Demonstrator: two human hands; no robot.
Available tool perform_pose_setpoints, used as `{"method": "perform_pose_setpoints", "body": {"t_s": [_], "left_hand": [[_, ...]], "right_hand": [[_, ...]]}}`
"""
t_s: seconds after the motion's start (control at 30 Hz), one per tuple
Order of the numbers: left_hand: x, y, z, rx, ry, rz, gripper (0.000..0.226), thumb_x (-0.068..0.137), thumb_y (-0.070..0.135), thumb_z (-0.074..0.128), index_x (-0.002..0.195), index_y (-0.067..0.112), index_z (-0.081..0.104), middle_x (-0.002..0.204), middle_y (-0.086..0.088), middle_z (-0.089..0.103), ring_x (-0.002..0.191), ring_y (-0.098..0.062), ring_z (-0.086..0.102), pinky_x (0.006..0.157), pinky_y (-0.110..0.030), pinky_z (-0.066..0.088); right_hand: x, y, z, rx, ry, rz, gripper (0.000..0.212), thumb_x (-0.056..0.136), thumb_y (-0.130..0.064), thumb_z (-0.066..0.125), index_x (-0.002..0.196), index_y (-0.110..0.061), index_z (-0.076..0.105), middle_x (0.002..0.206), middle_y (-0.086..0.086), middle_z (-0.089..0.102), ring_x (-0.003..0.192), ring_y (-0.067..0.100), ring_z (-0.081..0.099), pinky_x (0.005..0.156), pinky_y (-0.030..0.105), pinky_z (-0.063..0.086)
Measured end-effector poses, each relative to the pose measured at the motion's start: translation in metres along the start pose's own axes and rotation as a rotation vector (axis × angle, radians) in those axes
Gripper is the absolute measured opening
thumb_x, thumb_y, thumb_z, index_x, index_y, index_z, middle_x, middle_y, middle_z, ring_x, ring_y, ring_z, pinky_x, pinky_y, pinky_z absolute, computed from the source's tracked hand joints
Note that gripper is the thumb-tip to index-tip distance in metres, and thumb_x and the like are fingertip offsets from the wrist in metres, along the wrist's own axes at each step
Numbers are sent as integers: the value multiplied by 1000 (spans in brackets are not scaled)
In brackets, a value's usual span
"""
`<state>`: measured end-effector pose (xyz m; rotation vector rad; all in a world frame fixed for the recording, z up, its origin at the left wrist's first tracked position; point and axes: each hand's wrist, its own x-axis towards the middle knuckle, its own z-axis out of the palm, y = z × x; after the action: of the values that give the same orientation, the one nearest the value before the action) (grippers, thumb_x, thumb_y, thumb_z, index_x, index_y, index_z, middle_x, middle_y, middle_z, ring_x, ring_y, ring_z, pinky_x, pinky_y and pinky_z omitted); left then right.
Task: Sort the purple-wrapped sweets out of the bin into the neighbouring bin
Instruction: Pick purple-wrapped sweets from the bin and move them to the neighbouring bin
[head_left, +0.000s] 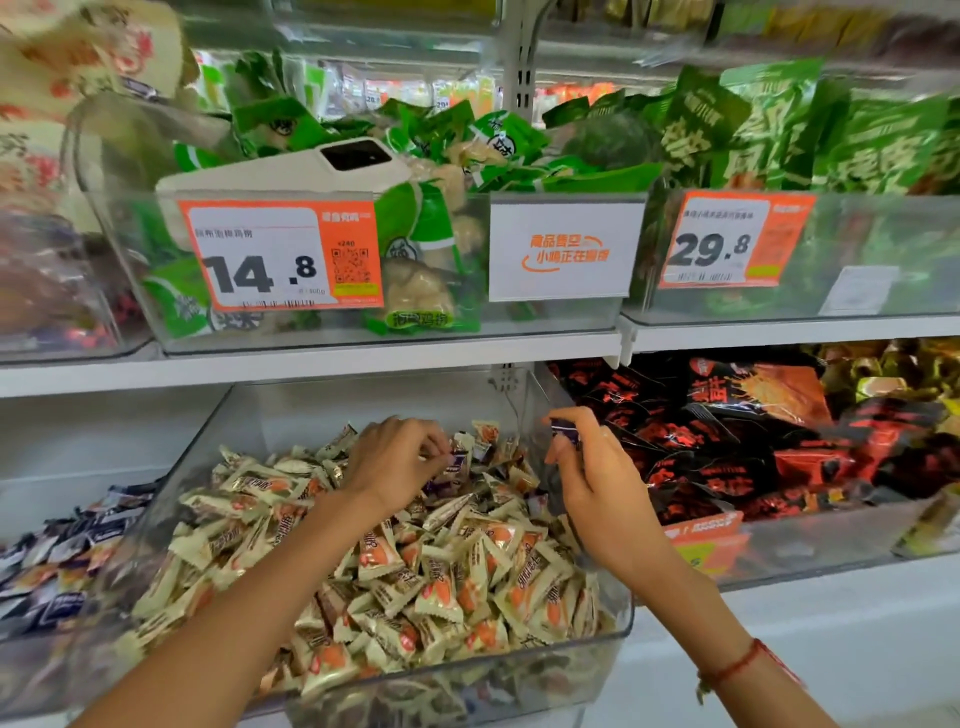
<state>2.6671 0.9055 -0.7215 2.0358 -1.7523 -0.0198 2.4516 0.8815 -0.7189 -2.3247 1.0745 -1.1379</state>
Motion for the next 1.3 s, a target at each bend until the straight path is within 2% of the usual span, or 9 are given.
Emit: {"method": "perform_pose_setpoints", "body": {"t_s": [0.13, 0.27, 0.43, 0.57, 0.7, 0.8, 1.03, 1.17, 1.3], "left_hand": [[-19, 15, -29, -297, 120, -11, 4, 84, 35, 68, 86, 32, 66, 91, 21, 63, 82, 2, 56, 76, -28, 46], [-35, 54, -52, -803, -10, -74, 9, 84, 26, 70, 92, 23, 68, 86, 8, 73, 81, -2, 68, 80, -18, 51], [-43, 81, -46, -1070, -86, -61, 15, 86, 18, 68, 100, 15, 69, 90, 2, 75, 86, -6, 70, 78, -17, 55], [-32, 65, -28, -788, -126, 61, 22, 90, 26, 63, 112, 25, 66, 106, 12, 70, 97, 3, 63, 84, -15, 48], [-24, 37, 4, -190, -499, 163, 39, 94, 48, 49, 132, 37, 51, 139, 12, 49, 121, -13, 53, 100, -33, 44], [-20, 30, 8, -218, -491, 91, 35, 93, 48, 49, 126, 39, 54, 131, 1, 57, 109, -27, 61, 92, -40, 50], [10, 42, 14, -38, -617, -17, 48, 91, 42, 59, 133, 20, 54, 142, -2, 48, 123, -23, 50, 103, -34, 41], [-3, 38, 3, -34, -540, 65, 42, 87, 39, 64, 124, 18, 61, 134, 0, 55, 119, -19, 53, 101, -35, 43], [-30, 15, -21, -108, -355, 70, 29, 81, 43, 69, 105, 27, 63, 106, 13, 62, 101, -8, 58, 85, -28, 44]], "right_hand": [[0, 1, -2, 161, 8, 22, 13, 101, -26, 38, 108, -25, 49, 70, -4, 50, 62, 13, 45, 59, 33, 35], [-3, -14, -10, 297, -47, 17, 29, 93, -57, 41, 104, -32, 51, 73, -8, 57, 64, 13, 52, 61, 30, 42], [-3, -19, -13, 475, -60, -7, 23, 95, -39, 46, 100, -21, 59, 76, -6, 59, 66, 12, 52, 61, 22, 42], [-3, -15, -9, 532, 41, 70, 29, 94, -43, 43, 88, -18, 54, 72, 17, 45, 61, 30, 39, 58, 42, 37], [-4, -16, -8, 484, 49, 104, 33, 92, -46, 41, 87, -14, 52, 70, 21, 41, 56, 22, 35, 51, 37, 29], [-4, -16, -7, 461, 36, 91, 33, 93, -43, 41, 88, -13, 52, 72, 21, 46, 58, 21, 36, 52, 38, 30], [-5, -14, -7, 414, 37, 83, 24, 100, -29, 44, 87, -11, 52, 71, 18, 50, 58, 23, 39, 50, 29, 31], [-6, -14, -7, 380, 24, 79, 27, 100, -28, 44, 88, -6, 52, 73, 15, 52, 60, 25, 43, 51, 23, 33], [-5, -15, -7, 360, 33, 69, 28, 100, -28, 45, 90, -3, 52, 75, 20, 54, 66, 34, 46, 54, 37, 37]]}}
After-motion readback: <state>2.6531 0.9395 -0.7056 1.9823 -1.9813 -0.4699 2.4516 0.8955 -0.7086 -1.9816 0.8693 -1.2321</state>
